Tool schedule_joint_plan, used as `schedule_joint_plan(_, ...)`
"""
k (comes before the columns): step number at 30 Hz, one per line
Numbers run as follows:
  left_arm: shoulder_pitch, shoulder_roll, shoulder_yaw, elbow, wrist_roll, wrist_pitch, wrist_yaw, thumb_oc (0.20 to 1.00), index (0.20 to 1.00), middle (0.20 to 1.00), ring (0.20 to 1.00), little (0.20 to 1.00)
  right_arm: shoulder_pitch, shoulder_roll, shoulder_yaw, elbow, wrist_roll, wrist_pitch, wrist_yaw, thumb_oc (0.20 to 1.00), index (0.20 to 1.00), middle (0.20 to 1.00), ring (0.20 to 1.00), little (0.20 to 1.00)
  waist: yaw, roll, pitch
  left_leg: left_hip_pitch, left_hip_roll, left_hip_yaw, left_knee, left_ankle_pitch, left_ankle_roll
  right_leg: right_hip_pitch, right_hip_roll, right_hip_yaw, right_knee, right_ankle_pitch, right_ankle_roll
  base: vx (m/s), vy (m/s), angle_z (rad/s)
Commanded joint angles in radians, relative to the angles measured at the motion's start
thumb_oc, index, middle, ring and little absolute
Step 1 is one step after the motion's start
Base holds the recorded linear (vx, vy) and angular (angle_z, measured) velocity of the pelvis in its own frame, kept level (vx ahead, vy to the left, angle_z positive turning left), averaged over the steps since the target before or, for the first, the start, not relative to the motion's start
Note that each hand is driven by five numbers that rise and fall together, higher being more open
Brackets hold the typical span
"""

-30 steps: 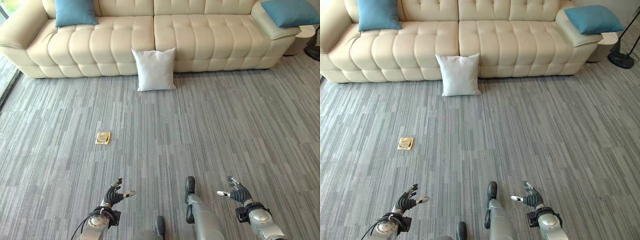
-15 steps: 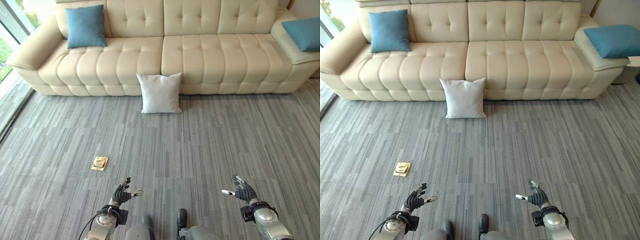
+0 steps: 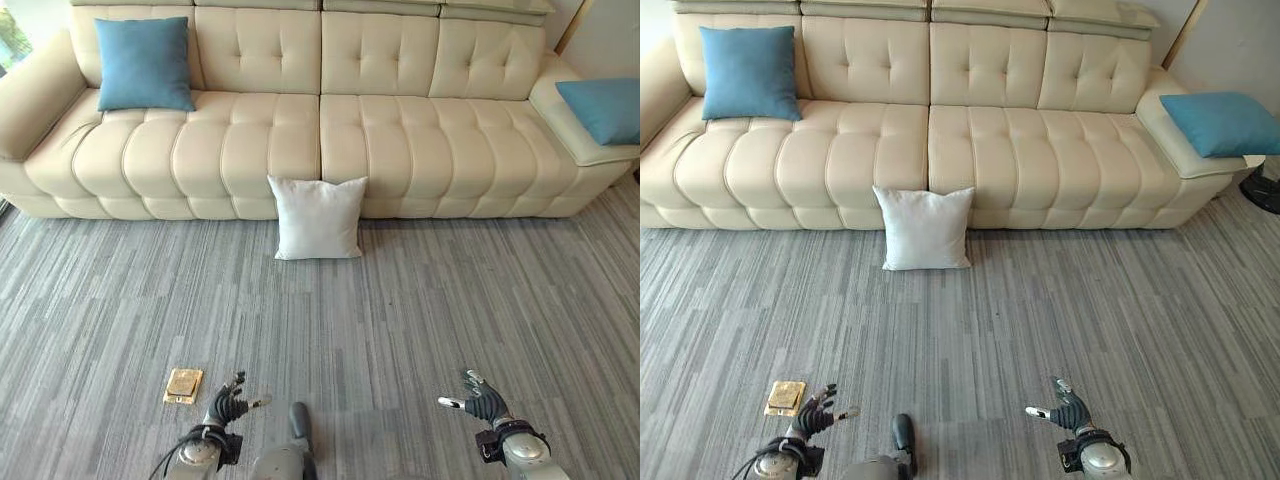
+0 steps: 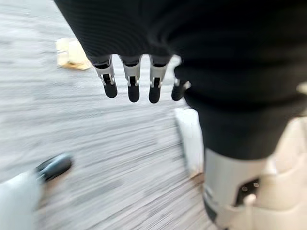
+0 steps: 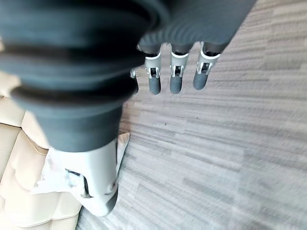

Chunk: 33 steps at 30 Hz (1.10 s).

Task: Pick up all the scattered cushions and arrange them neatly on the sofa.

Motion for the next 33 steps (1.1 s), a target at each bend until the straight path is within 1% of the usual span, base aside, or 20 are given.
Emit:
schedule_joint_plan(1,0.009,0.014,-0.013,-0.047,0.002,-0.028,0.014,1.000,1.000,1.000,1.000,1.000,-0.073,-0.039,0.017,-0.041,-0.022,-0.035,0.004,1.000,1.000,1.000,1.000,1.000,0.022,0.010,-0.012,-0.069,0.045,-0.070,0.161,-0.113,-0.085,-0.071,0.042,0.034,0.067,0.193,0.067,0.19,0.136,-0.39)
schedule_joint_plan(3,0.002,0.020,-0.013,-0.051,0.003,-0.030,0.017,1.000,1.000,1.000,1.000,1.000,-0.084,-0.033,0.023,-0.059,-0.022,-0.039,0.004,1.000,1.000,1.000,1.000,1.000,0.016,0.020,-0.004,-0.027,0.029,-0.081,0.146,-0.137,-0.067,-0.124,0.043,0.041,0.144,0.246,0.073,0.22,0.126,-0.12)
schedule_joint_plan(5,-0.004,0.022,-0.012,-0.052,0.001,-0.031,0.023,1.000,1.000,1.000,1.000,1.000,-0.090,-0.035,0.030,-0.075,-0.022,-0.038,0.005,1.000,1.000,1.000,1.000,1.000,0.007,0.043,0.005,0.019,0.028,-0.099,0.117,-0.147,-0.059,-0.206,0.056,0.019,0.168,0.248,0.054,0.23,0.104,0.09)
schedule_joint_plan(6,-0.008,0.021,-0.014,-0.047,0.004,-0.033,0.024,1.000,1.000,1.000,1.000,1.000,-0.093,-0.036,0.032,-0.078,-0.021,-0.037,0.006,1.000,1.000,1.000,1.000,1.000,-0.003,0.052,0.009,0.047,0.024,-0.109,0.097,-0.154,-0.058,-0.245,0.068,0.004,0.156,0.224,0.041,0.27,0.083,-0.07)
schedule_joint_plan(8,-0.014,0.019,-0.021,-0.035,0.007,-0.032,0.031,1.000,1.000,1.000,1.000,1.000,-0.101,-0.041,0.041,-0.091,-0.023,-0.036,0.008,1.000,1.000,1.000,1.000,1.000,-0.016,0.063,0.029,0.095,0.019,-0.125,0.081,-0.172,-0.058,-0.313,0.071,-0.052,0.114,0.187,0.028,0.28,0.028,-0.02)
schedule_joint_plan(10,-0.017,0.012,-0.025,-0.032,0.006,-0.029,0.030,1.000,1.000,1.000,1.000,1.000,-0.107,-0.046,0.051,-0.093,-0.023,-0.036,0.008,1.000,1.000,1.000,1.000,1.000,-0.027,0.061,0.043,0.128,0.011,-0.135,0.077,-0.191,-0.062,-0.339,0.055,-0.114,0.019,0.185,0.025,0.27,-0.037,0.18)
schedule_joint_plan(12,-0.025,-0.004,-0.024,-0.015,0.005,-0.030,0.031,1.000,1.000,1.000,1.000,1.000,-0.111,-0.045,0.054,-0.075,-0.029,-0.033,0.007,1.000,1.000,1.000,1.000,1.000,-0.048,0.060,0.048,0.173,-0.001,-0.155,0.066,-0.206,-0.072,-0.374,0.064,-0.127,-0.083,0.220,0.039,0.34,-0.071,0.26)
schedule_joint_plan(15,-0.025,-0.010,-0.025,-0.013,0.007,-0.033,0.029,1.000,1.000,1.000,1.000,1.000,-0.107,-0.047,0.054,-0.067,-0.030,-0.035,0.010,1.000,1.000,1.000,1.000,1.000,-0.059,0.062,0.048,0.203,-0.004,-0.171,0.061,-0.218,-0.083,-0.388,0.060,-0.135,-0.111,0.241,0.045,0.33,-0.126,0.31)
schedule_joint_plan(17,-0.009,-0.018,-0.033,-0.017,0.012,-0.034,0.020,1.000,1.000,1.000,1.000,1.000,-0.075,-0.057,0.039,-0.072,-0.021,-0.040,0.010,1.000,1.000,1.000,1.000,1.000,-0.061,0.057,0.022,0.235,-0.009,-0.207,0.101,-0.255,-0.109,-0.336,0.066,-0.113,-0.118,0.240,0.018,0.57,-0.336,0.83)
schedule_joint_plan(18,-0.004,-0.025,-0.038,-0.018,0.008,-0.034,0.015,1.000,1.000,1.000,1.000,1.000,-0.057,-0.064,0.023,-0.077,-0.010,-0.048,0.008,1.000,1.000,1.000,1.000,1.000,-0.070,0.068,0.010,0.236,0.024,-0.193,0.137,-0.238,-0.152,-0.300,0.069,-0.146,-0.122,0.218,-0.002,0.56,-0.447,1.10)
schedule_joint_plan(19,0.000,-0.019,-0.045,-0.041,0.006,-0.031,0.011,1.000,1.000,1.000,1.000,1.000,-0.045,-0.078,0.011,-0.088,-0.004,-0.046,0.003,1.000,1.000,1.000,1.000,1.000,-0.073,0.067,0.013,0.185,0.061,-0.173,0.285,-0.182,-0.191,-0.258,0.077,-0.160,-0.125,0.192,-0.026,0.44,-0.448,0.93)
schedule_joint_plan(20,-0.005,-0.015,-0.046,-0.046,-0.001,-0.027,0.009,1.000,1.000,1.000,1.000,1.000,-0.042,-0.082,0.006,-0.089,0.004,-0.045,-0.003,1.000,1.000,1.000,1.000,1.000,-0.072,0.055,0.022,0.137,0.087,-0.152,0.397,-0.123,-0.212,-0.225,0.083,-0.164,-0.133,0.171,-0.050,0.34,-0.358,0.52)
schedule_joint_plan(22,-0.013,-0.018,-0.048,-0.034,-0.004,-0.027,0.007,1.000,1.000,1.000,1.000,1.000,-0.037,-0.082,0.001,-0.080,0.010,-0.041,-0.005,1.000,1.000,1.000,1.000,1.000,-0.069,0.049,0.028,0.112,0.114,-0.114,0.418,-0.118,-0.204,-0.191,0.093,-0.160,-0.142,0.147,-0.064,0.25,-0.189,0.37)
schedule_joint_plan(24,-0.018,-0.022,-0.061,-0.032,0.007,-0.024,0.002,1.000,1.000,1.000,1.000,1.000,-0.026,-0.087,-0.012,-0.070,0.010,-0.039,-0.007,1.000,1.000,1.000,1.000,1.000,-0.067,0.046,0.025,0.073,0.115,-0.081,0.325,-0.164,-0.176,-0.159,0.098,-0.152,-0.159,0.123,-0.060,0.23,-0.068,-0.16)
schedule_joint_plan(27,-0.017,-0.017,-0.068,-0.042,0.017,-0.024,-0.003,1.000,1.000,1.000,1.000,1.000,-0.019,-0.087,-0.020,-0.063,0.012,-0.038,-0.011,1.000,1.000,1.000,1.000,1.000,-0.064,0.045,0.028,0.021,0.122,-0.062,0.258,-0.160,-0.168,-0.133,0.101,-0.145,-0.166,0.101,-0.058,0.18,0.001,-0.30)
schedule_joint_plan(28,-0.017,-0.015,-0.069,-0.046,0.020,-0.024,-0.005,1.000,1.000,1.000,1.000,1.000,-0.018,-0.085,-0.022,-0.057,0.014,-0.038,-0.011,1.000,1.000,1.000,1.000,1.000,-0.060,0.047,0.029,0.000,0.124,-0.064,0.220,-0.129,-0.173,-0.120,0.107,-0.139,-0.169,0.093,-0.058,0.23,0.013,-0.25)
schedule_joint_plan(29,-0.013,-0.011,-0.068,-0.050,0.017,-0.025,-0.003,1.000,1.000,1.000,1.000,1.000,-0.018,-0.077,-0.019,-0.044,0.014,-0.036,-0.015,1.000,1.000,1.000,1.000,1.000,-0.047,0.051,0.031,-0.040,0.126,-0.083,0.167,-0.069,-0.186,-0.094,0.122,-0.127,-0.174,0.080,-0.060,0.23,0.012,-0.34)
schedule_joint_plan(30,-0.013,-0.011,-0.068,-0.050,0.017,-0.025,-0.003,1.000,1.000,1.000,1.000,1.000,-0.018,-0.077,-0.019,-0.044,0.014,-0.036,-0.015,1.000,1.000,1.000,1.000,1.000,-0.048,0.051,0.030,-0.040,0.126,-0.083,0.167,-0.069,-0.186,-0.095,0.122,-0.127,-0.174,0.080,-0.060,0.25,0.023,-0.48)
schedule_joint_plan(32,0.000,-0.013,-0.059,-0.059,-0.003,-0.023,-0.002,1.000,1.000,1.000,1.000,1.000,-0.015,-0.066,-0.013,-0.031,0.010,-0.035,-0.016,1.000,1.000,1.000,1.000,1.000,-0.027,0.055,0.031,-0.081,0.133,-0.115,0.096,-0.003,-0.198,-0.046,0.140,-0.103,-0.185,0.062,-0.055,0.28,0.047,-0.50)
schedule_joint_plan(33,0.000,-0.013,-0.059,-0.060,-0.003,-0.023,-0.002,1.000,1.000,1.000,1.000,1.000,-0.015,-0.066,-0.013,-0.031,0.009,-0.035,-0.016,1.000,1.000,1.000,1.000,1.000,-0.027,0.053,0.033,-0.078,0.132,-0.115,0.093,-0.002,-0.198,-0.044,0.139,-0.103,-0.185,0.061,-0.055,0.41,0.101,-0.66)
